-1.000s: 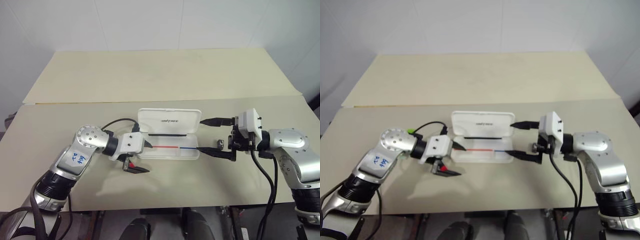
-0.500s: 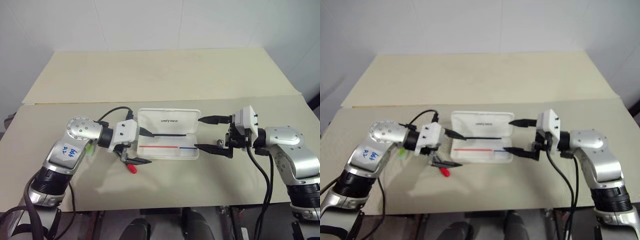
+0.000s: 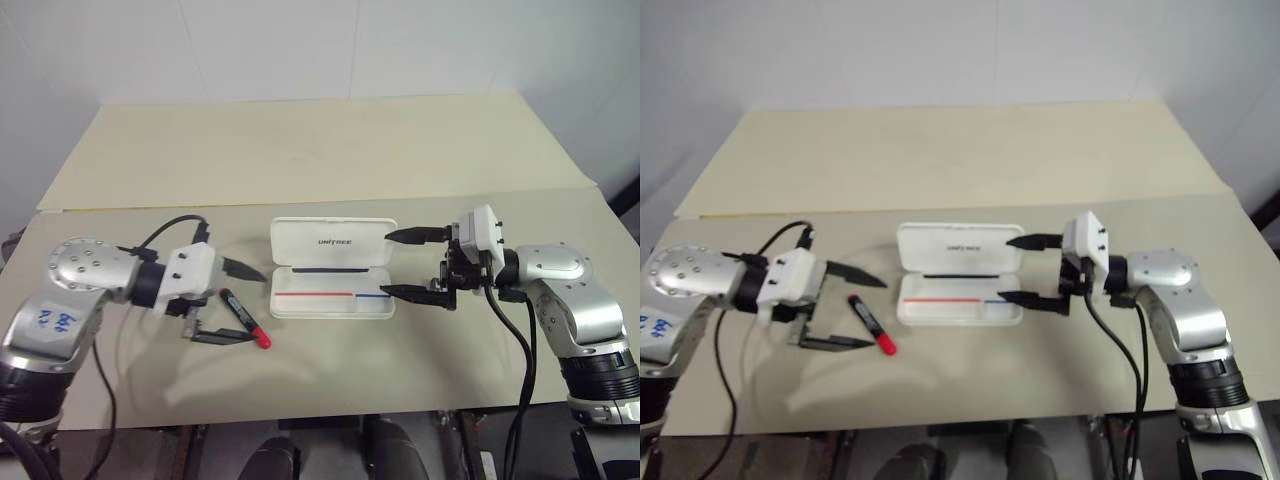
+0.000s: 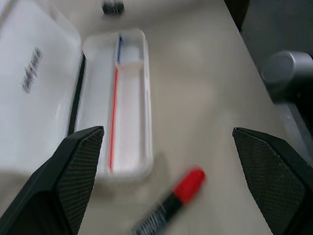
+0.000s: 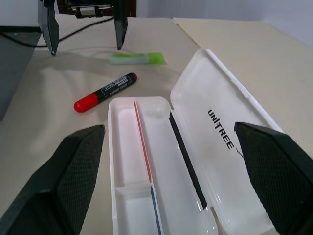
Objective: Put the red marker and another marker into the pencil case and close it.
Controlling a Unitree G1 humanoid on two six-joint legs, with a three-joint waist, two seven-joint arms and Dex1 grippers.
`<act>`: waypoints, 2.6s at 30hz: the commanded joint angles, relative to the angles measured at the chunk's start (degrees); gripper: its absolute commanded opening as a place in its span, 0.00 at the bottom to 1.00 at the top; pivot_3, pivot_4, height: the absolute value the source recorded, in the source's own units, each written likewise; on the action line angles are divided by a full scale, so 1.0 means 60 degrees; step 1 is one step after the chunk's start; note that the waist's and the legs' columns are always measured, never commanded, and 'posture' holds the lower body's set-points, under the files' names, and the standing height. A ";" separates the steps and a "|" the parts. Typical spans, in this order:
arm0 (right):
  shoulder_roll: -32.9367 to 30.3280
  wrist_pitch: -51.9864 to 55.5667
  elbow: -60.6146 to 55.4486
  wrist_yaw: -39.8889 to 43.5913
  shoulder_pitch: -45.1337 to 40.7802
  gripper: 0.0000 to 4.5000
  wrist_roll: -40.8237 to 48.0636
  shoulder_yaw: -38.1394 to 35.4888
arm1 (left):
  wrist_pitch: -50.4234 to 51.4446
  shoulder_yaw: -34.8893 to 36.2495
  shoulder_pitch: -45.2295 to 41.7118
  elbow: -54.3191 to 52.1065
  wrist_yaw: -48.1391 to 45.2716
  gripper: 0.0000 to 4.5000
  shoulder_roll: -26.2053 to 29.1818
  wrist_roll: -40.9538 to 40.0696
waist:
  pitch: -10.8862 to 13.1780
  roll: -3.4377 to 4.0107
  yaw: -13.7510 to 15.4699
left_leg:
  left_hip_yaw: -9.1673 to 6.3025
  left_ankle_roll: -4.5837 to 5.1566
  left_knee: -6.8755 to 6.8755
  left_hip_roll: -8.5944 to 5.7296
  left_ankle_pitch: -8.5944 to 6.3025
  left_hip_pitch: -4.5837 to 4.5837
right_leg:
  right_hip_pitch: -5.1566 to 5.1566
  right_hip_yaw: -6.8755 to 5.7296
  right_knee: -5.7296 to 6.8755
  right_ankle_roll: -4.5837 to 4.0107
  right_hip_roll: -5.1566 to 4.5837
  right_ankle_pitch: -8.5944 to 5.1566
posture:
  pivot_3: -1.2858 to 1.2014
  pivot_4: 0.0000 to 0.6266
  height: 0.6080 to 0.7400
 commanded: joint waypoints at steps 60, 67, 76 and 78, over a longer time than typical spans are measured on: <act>-0.0079 0.0762 -0.1956 -0.1341 0.0814 1.00 0.0653 -0.0462 | -0.8421 -0.7145 -0.5065 0.8179 -0.2447 0.99 -0.0280 0.1396 | 0.0000 -0.0002 -0.0007 | 0.0022 0.0013 0.0112 0.0010 -0.0025 -0.0030 | -0.0001 0.0011 0.0047 0.0002 0.0032 0.0007 | 0.52 0.24 1.00; -0.0058 0.0815 -0.1961 -0.1389 0.0700 1.00 0.0692 -0.0444 | -0.8820 -0.7033 -0.4930 0.8472 -0.2447 0.66 -0.0544 0.1689 | -0.0002 0.0002 0.0085 | 0.0037 0.0007 0.0124 0.0009 -0.0020 0.0003 | 0.0015 0.0046 0.0081 0.0001 0.0038 0.0010 | 0.52 0.24 1.00; -0.0068 0.0796 -0.1951 -0.1418 0.0677 1.00 0.0694 -0.0429 | -0.8577 -0.6627 -0.4543 0.8071 -0.2447 0.13 -0.0546 0.1541 | -0.0005 0.0006 0.0194 | 0.0060 0.0003 0.0129 0.0036 -0.0017 0.0008 | 0.0012 0.0083 0.0073 -0.0006 0.0082 0.0034 | 0.52 0.24 1.00; -0.0056 0.0785 -0.1949 -0.1428 0.0694 1.00 0.0685 -0.0418 | -0.8456 -0.6329 -0.4352 0.7886 -0.2439 0.13 -0.0531 0.1481 | -0.0005 0.0006 0.0197 | 0.0063 0.0004 0.0129 0.0037 -0.0019 0.0005 | 0.0010 0.0085 0.0068 -0.0006 0.0084 0.0034 | 0.52 0.24 1.00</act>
